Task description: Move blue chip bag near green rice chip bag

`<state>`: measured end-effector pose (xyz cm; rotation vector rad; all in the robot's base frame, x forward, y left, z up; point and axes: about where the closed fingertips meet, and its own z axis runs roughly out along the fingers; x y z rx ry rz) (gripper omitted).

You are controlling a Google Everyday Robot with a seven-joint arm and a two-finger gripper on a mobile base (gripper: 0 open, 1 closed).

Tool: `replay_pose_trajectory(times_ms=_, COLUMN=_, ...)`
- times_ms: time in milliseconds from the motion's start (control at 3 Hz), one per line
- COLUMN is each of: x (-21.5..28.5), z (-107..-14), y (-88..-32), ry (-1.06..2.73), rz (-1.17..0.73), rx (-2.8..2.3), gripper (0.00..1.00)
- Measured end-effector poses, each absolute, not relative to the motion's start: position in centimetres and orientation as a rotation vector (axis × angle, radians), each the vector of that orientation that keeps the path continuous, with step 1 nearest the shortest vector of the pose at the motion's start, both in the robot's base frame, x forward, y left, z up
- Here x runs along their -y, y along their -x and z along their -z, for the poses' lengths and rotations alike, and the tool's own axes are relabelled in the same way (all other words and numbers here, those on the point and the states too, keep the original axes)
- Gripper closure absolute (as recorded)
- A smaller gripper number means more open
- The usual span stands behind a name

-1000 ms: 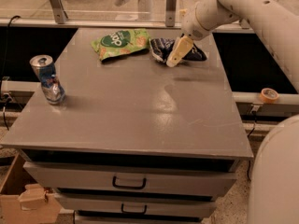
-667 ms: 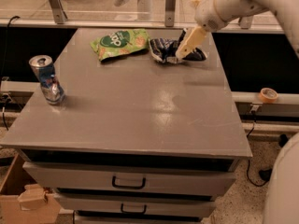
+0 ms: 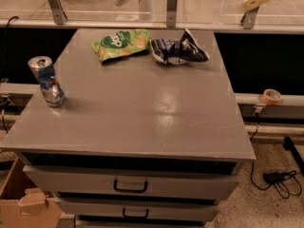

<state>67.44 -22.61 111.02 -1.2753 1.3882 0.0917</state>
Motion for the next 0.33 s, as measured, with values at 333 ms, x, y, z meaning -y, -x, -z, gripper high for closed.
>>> replay_pose_trajectory(times_ms=333, x=23.63, z=-114.01, y=-66.67, ry=1.243, rz=-0.061, rx=-1.342, gripper=0.0)
